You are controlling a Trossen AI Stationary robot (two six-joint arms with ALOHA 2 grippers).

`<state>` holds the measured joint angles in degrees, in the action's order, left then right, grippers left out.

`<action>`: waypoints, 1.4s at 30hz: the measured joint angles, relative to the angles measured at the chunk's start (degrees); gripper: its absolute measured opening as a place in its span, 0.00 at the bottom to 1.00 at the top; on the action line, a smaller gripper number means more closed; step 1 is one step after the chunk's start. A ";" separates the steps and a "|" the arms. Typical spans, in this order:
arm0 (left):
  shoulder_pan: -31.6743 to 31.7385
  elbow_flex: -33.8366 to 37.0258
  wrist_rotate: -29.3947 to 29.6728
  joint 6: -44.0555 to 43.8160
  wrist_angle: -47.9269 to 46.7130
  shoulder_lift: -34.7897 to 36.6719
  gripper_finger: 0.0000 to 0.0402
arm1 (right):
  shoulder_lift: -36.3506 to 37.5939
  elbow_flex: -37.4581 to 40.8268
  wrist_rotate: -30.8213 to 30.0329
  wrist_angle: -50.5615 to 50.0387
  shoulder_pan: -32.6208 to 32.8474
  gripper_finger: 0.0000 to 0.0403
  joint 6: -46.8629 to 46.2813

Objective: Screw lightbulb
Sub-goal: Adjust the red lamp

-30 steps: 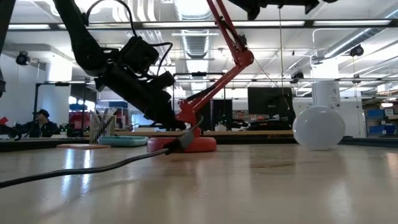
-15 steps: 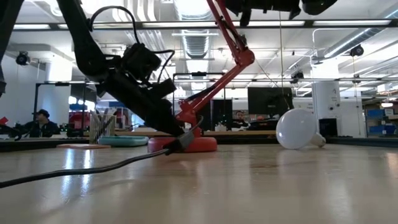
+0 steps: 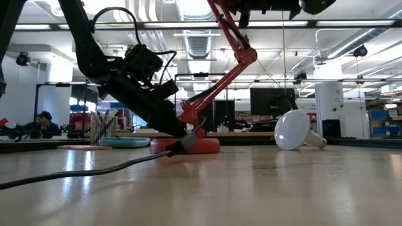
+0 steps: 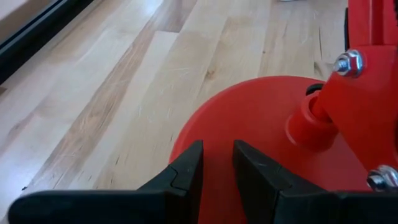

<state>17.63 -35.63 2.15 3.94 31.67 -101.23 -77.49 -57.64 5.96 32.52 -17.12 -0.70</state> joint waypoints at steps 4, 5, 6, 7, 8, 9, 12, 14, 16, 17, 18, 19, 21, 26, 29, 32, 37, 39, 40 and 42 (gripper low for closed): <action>0.00 -0.23 -0.05 0.00 -0.20 -0.04 0.20 | -2.84 -0.03 -0.14 -2.37 -0.18 0.01 -1.46; 0.00 -0.25 -0.09 0.00 -0.20 -0.04 0.20 | -3.72 -0.02 -0.73 -2.48 -0.20 0.01 -1.29; 0.00 -0.25 -0.10 0.00 -0.20 -0.04 0.20 | -4.54 -0.03 -0.56 -2.33 -0.17 0.01 -1.36; 0.00 -0.25 -0.07 0.00 -0.23 -0.03 0.20 | -5.24 -0.03 -0.40 -2.61 -0.10 0.00 -1.49; 0.04 -0.25 -0.08 0.00 -0.35 -0.02 0.20 | -6.07 -0.03 0.10 -2.75 -0.01 0.00 -1.79; 0.04 -0.23 -0.07 0.01 -0.39 0.00 0.20 | -6.85 -0.08 0.17 -2.46 0.00 0.01 -2.16; 0.04 -0.22 0.16 0.03 -0.40 -0.01 0.20 | -7.55 -0.16 -0.01 -3.18 -0.10 0.00 -2.34; 0.05 -0.20 0.20 0.03 -0.47 -0.04 0.20 | -7.52 -0.15 -0.19 -3.71 -0.13 0.00 -1.52; 0.07 -0.20 0.16 0.00 -0.53 -0.04 0.20 | -6.09 -0.03 -0.36 -5.05 -0.15 0.00 -1.14; 0.07 -0.22 0.17 -0.02 -0.53 -0.04 0.20 | -5.15 0.10 -0.31 -5.82 -0.22 0.01 -0.90; 0.07 -0.23 0.23 -0.02 -0.44 -0.08 0.20 | -4.11 0.13 -0.34 -6.36 -0.31 0.00 -0.53; 0.07 -0.23 0.36 -0.02 -0.37 -0.11 0.20 | -2.83 0.12 -0.93 -6.84 -0.35 0.00 0.02; 0.07 -0.25 0.40 -0.28 -0.33 -0.15 0.20 | 0.34 0.16 -3.59 -10.04 -0.35 0.00 1.37; 0.06 -0.27 1.44 -2.05 -0.28 -0.15 0.20 | 8.02 0.19 -7.79 -18.03 -0.10 0.00 1.88; 0.15 -0.27 2.17 -3.06 0.32 -0.22 0.20 | 11.51 0.28 -12.04 -23.14 0.61 0.00 1.89; 0.17 -0.21 2.60 -3.02 1.14 -0.28 0.20 | 13.86 0.47 -14.88 -26.64 1.66 0.00 1.89; 0.29 -0.15 3.39 -2.73 0.67 0.50 0.20 | 16.86 0.69 -14.99 -30.33 2.95 0.00 1.31; 0.36 -0.12 3.57 -2.71 0.21 1.16 0.20 | 17.82 0.71 -15.10 -31.50 3.44 0.00 1.24; 0.37 -0.12 3.57 -2.59 -0.16 1.67 0.21 | 18.16 0.71 -15.08 -31.83 3.72 0.00 1.24; 0.31 -0.12 3.46 -2.06 -1.19 2.86 0.22 | 18.64 0.73 -15.06 -32.91 4.18 0.00 1.25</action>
<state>17.94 -35.75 5.61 1.88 30.48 -98.37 -58.84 -56.90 -9.10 -0.39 -12.94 0.54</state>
